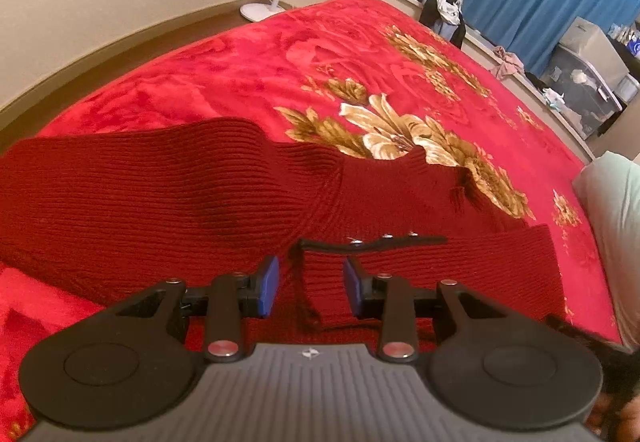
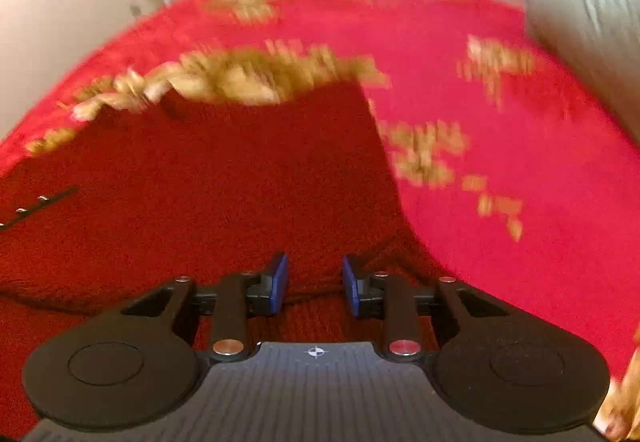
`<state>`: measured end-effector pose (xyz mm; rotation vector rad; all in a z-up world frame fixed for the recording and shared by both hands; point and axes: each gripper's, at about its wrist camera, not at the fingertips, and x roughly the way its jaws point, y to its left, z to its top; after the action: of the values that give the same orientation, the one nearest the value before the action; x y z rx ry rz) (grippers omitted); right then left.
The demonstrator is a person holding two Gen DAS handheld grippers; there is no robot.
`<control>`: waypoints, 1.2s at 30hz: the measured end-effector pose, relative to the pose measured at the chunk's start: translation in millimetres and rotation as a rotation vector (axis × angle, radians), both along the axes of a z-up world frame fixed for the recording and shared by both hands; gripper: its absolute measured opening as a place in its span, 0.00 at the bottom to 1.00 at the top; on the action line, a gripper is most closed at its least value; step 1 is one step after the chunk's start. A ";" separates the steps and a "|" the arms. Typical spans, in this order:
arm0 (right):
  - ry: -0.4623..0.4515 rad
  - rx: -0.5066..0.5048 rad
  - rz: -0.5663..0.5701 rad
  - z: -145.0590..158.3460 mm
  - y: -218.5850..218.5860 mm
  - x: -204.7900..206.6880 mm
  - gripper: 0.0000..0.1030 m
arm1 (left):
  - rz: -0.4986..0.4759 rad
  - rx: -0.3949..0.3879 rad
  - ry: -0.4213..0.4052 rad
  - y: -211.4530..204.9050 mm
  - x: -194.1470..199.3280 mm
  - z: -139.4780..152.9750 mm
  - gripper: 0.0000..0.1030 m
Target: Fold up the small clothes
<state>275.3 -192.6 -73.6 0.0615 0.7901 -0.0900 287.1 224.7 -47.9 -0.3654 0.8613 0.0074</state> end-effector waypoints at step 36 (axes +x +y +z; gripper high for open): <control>0.010 -0.080 0.176 -26.4 44.7 -187.5 0.40 | 0.892 -0.252 0.099 219.2 -59.5 -44.8 0.12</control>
<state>87.8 -147.9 -100.0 -0.0848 0.7980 0.0449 227.6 444.0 -92.7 -0.9685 0.7374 0.7521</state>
